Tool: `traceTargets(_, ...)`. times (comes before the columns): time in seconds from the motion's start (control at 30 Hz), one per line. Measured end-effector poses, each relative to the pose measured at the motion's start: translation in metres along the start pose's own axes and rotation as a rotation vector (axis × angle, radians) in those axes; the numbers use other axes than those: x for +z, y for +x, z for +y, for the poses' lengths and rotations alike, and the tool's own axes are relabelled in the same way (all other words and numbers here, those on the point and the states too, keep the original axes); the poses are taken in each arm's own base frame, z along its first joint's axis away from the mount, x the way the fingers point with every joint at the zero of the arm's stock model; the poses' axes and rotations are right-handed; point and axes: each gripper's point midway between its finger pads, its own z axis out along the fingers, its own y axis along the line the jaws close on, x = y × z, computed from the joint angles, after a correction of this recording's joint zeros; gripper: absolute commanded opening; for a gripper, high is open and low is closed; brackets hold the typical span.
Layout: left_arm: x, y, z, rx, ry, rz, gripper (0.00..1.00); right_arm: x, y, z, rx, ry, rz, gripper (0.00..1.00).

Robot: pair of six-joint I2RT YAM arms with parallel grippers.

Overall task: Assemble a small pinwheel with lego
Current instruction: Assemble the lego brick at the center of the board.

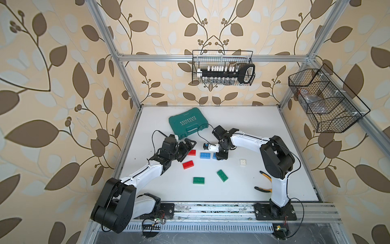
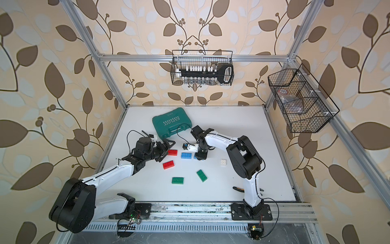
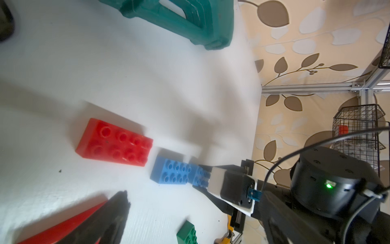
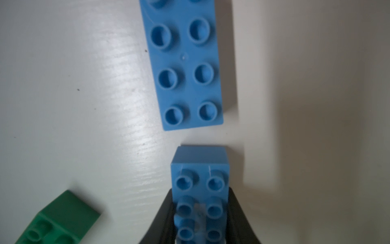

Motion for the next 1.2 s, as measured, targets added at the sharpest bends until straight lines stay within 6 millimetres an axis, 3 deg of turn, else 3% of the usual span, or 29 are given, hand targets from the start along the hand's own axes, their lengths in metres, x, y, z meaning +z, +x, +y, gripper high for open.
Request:
traceTargets(0.2, 0.0, 0.001, 0.006, -0.009, -0.014, 0.004, 0.99, 0.004, -0.008, 0.009, -0.041, -0.025, 0.01, 0.25)
traceTargets(0.4, 0.002, 0.003, 0.013, -0.015, -0.029, 0.013, 0.99, 0.006, -0.017, 0.006, -0.057, -0.022, 0.017, 0.26)
traceTargets(1.07, 0.002, 0.004, 0.013, -0.002, -0.031, 0.014, 0.99, 0.007, -0.018, 0.004, -0.056, -0.026, 0.01, 0.27)
traceTargets(1.2, 0.003, 0.004, 0.014, -0.003, -0.034, 0.015, 0.99, 0.007, -0.018, 0.004, -0.054, -0.03, 0.004, 0.31)
